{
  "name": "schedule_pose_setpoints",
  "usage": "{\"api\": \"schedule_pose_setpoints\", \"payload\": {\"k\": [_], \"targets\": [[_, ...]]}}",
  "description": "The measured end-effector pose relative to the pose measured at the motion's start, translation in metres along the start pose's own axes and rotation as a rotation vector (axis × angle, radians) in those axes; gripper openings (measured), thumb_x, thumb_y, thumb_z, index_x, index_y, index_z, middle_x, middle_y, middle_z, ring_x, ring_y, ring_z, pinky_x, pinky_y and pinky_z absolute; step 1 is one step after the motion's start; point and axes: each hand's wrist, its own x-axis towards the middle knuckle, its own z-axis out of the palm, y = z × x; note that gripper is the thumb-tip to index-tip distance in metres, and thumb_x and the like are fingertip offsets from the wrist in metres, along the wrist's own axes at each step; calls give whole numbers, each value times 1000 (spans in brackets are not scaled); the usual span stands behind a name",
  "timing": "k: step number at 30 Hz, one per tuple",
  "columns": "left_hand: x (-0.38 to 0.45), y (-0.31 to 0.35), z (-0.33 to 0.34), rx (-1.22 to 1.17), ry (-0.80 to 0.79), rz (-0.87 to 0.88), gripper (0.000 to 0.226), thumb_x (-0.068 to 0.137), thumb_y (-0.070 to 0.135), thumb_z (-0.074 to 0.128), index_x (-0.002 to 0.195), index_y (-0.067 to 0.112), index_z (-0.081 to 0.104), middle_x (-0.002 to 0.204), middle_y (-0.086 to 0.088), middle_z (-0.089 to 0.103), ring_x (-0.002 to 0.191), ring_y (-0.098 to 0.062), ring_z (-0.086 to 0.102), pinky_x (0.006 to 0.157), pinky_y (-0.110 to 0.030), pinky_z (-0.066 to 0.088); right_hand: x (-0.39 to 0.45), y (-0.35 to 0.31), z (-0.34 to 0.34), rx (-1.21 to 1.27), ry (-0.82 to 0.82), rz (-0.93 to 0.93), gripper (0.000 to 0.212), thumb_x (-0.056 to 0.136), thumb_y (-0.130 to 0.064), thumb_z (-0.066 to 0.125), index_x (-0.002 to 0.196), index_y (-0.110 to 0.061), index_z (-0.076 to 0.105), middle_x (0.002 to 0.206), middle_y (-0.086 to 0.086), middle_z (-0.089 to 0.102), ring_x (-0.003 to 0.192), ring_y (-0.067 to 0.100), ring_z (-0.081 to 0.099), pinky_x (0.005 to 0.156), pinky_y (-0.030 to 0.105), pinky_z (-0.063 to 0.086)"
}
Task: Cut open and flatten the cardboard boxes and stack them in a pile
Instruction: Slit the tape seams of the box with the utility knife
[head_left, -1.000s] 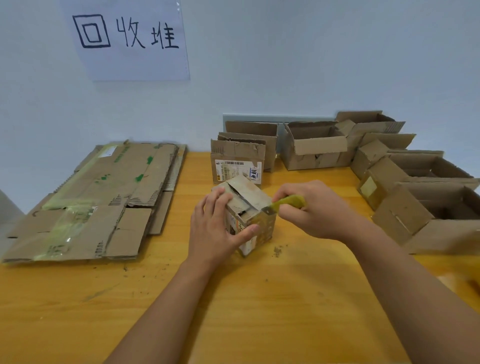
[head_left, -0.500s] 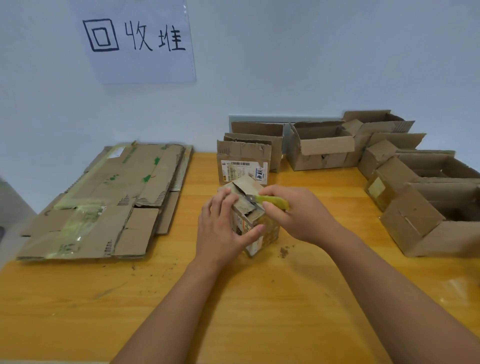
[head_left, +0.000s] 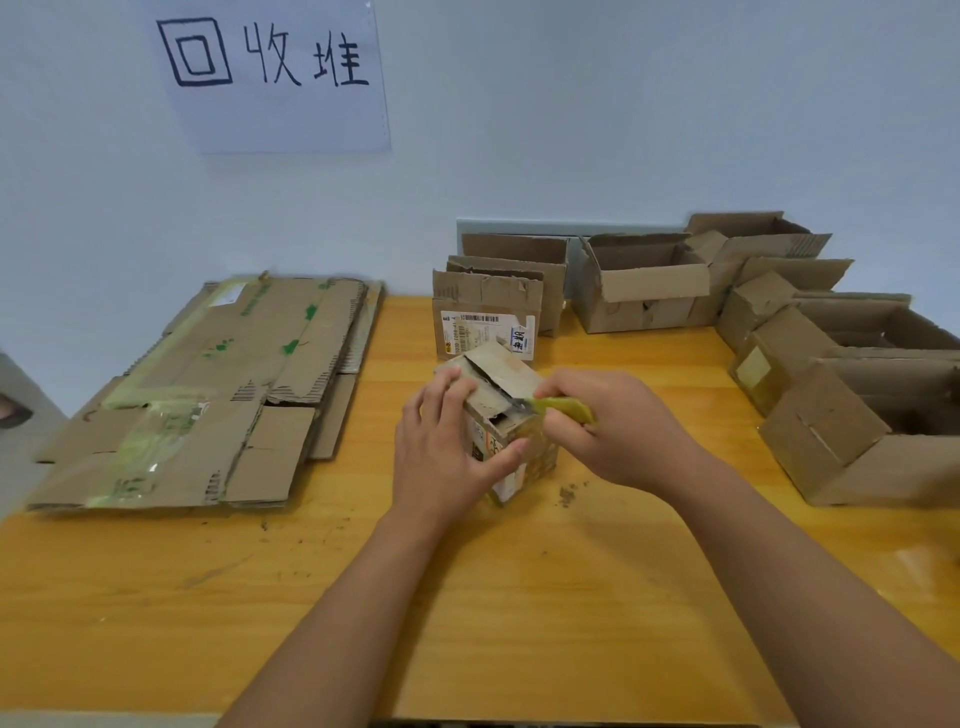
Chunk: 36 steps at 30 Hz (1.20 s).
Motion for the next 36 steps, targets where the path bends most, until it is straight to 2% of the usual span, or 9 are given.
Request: {"api": "schedule_pose_setpoints", "payload": {"k": [6,9,12,16,18,21,25,30,36], "targets": [[1,0,-4,28,-24,-1,87,73,87,44,136,27,42,152,7,31,135,-22,32,107,-41,34,-14,5,-7,77,70,-34,27,83,-30,49,93,-16,70,69,-7,62,63,10,54,53,34,45],[1,0,-7,37,-60,-13,94,70,92,38,139,27,41,153,9,28,136,-19,29,110,-41,31,-14,9,-9,159,241,-47,27,82,-31,47,85,-17,69,63,-14,58,60,10,53,49,31,40],[3,1,-9,34,-71,-15,98,69,93,40,140,26,40,152,8,27,136,-19,28,112,-40,30,-10,12,1,306,366,40,22,94,-30,51,112,-29,63,77,-14,68,69,9,62,59,33,47],[0,9,-13,75,-62,-46,99,66,94,42,138,27,43,148,6,30,130,-22,30,109,-40,32,-3,13,28,266,224,108,44,103,-43,37,147,-46,31,102,-14,73,75,1,64,67,26,51],[-1,13,-19,121,-91,-55,93,64,96,38,134,35,45,146,5,30,130,-25,28,106,-42,30,-2,16,37,254,216,125,46,104,-40,37,150,-40,32,107,-15,72,72,-3,60,65,22,48],[5,14,-29,251,-129,-13,84,67,96,28,127,42,50,143,3,35,134,-26,25,106,-45,24,-5,21,44,285,230,130,48,102,-48,31,148,-38,37,111,-18,70,78,2,61,69,29,48],[17,11,-34,237,-127,156,68,83,83,30,118,32,57,134,8,46,134,-22,31,103,-38,21,-6,25,50,271,247,93,48,102,-52,30,148,-41,35,118,-14,70,100,8,64,73,15,43],[34,15,-42,72,-193,184,57,92,63,20,109,28,62,116,16,53,118,-11,41,92,-27,20,-7,23,51,259,262,84,51,98,-60,24,146,-45,31,122,-10,69,99,12,66,75,30,53],[45,12,-48,146,-365,166,62,77,77,28,116,39,57,119,17,45,118,-8,33,92,-30,20,-5,22,46,298,251,139,46,104,-44,34,148,-35,39,109,-19,71,80,3,63,67,25,48]]}}
